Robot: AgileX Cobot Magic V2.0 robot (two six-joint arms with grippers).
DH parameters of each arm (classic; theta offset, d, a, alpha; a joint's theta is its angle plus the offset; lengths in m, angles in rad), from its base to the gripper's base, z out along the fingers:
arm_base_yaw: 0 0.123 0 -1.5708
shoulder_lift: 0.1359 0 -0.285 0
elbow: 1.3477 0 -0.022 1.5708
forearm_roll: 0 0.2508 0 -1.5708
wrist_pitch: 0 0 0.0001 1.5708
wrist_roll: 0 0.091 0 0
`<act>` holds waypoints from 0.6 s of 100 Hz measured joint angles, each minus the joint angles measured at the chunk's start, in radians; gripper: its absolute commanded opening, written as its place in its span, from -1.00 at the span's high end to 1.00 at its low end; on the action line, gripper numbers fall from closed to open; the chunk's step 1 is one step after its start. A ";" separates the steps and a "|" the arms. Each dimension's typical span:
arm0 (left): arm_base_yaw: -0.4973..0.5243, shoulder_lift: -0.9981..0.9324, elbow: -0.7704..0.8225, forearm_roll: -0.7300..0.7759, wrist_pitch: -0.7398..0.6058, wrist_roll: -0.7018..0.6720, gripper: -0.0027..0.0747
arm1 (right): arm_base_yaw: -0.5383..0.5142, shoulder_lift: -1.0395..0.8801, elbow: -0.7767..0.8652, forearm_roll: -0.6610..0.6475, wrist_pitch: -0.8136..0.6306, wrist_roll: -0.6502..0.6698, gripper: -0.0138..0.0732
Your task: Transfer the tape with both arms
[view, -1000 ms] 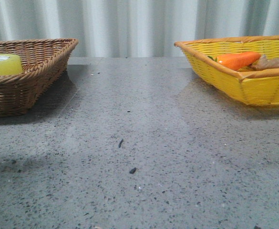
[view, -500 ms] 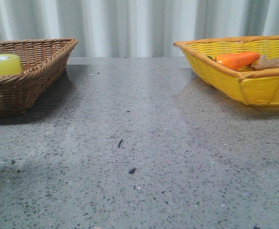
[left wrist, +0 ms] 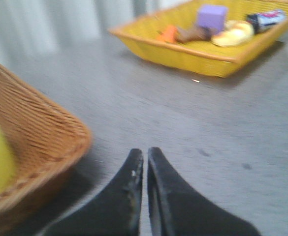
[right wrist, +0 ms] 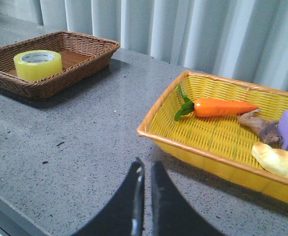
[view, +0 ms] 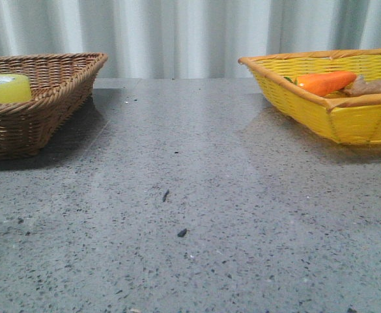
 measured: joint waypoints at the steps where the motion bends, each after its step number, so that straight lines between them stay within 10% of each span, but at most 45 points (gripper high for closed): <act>1: 0.008 -0.022 0.022 0.004 -0.021 0.000 0.98 | 0.000 0.000 0.000 0.000 0.000 0.000 0.78; 18: 0.160 -0.314 0.245 0.033 -0.105 -0.048 0.98 | 0.000 0.000 0.000 0.000 0.000 0.000 0.78; 60: 0.497 -0.393 0.255 0.157 0.207 -0.075 0.98 | 0.000 0.000 0.000 -0.002 0.001 0.000 0.78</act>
